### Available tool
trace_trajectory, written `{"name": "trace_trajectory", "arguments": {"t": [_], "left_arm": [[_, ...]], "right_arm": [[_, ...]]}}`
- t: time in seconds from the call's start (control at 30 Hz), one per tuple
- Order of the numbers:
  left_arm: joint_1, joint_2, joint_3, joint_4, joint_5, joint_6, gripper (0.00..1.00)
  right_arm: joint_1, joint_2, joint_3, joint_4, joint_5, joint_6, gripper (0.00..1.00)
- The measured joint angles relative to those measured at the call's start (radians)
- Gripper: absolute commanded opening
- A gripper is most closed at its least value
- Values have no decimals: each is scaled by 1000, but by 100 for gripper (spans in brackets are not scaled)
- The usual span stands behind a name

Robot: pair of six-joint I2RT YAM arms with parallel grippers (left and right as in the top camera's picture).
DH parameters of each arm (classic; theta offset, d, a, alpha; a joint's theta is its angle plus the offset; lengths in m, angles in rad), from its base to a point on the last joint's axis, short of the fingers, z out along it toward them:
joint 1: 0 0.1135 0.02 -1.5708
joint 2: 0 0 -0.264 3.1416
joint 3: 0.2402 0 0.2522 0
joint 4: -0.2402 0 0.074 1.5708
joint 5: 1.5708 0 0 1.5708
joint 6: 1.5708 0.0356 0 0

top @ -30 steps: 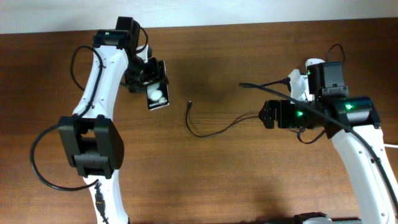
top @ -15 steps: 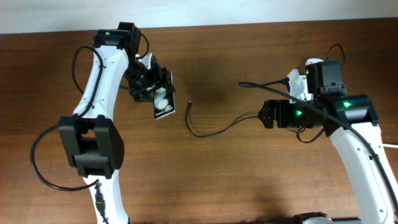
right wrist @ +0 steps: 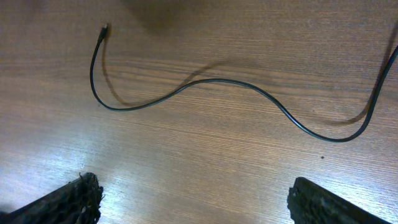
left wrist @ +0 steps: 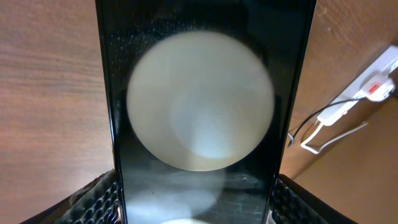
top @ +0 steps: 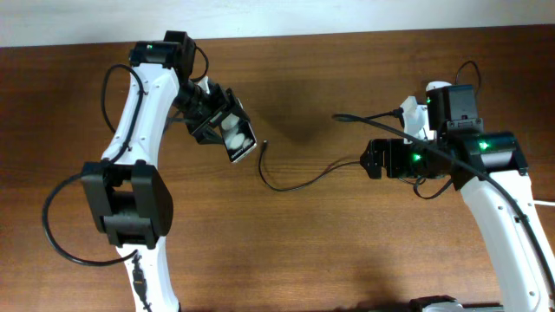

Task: Plug charger to phone and switch on socket
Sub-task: 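Lift the phone with the left gripper and carry it toward the center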

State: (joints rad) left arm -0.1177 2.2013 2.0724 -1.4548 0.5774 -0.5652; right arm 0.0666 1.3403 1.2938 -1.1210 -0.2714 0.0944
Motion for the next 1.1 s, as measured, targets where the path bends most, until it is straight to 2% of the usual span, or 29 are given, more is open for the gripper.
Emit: {"name": "trace_trajectory", "arguments": {"t": [0.13,0.43,0.67,0.83,1.1], "left_arm": [[0,0,0,0,79,-68,41],[0,0,0,0,319,-99,41],[2,0,0,-4,379,-189,40],[3,0,0,-22,446,-203,41],[13,0,0,-26,577,-205,38]], "right_arm": [[0,0,0,0,0,-1,99],[0,0,0,0,0,-1,99],[0,0,0,-1,0,-1,99],[0,0,0,-13,0,-1,99],[0,0,0,-16,0,-1,99]]}}
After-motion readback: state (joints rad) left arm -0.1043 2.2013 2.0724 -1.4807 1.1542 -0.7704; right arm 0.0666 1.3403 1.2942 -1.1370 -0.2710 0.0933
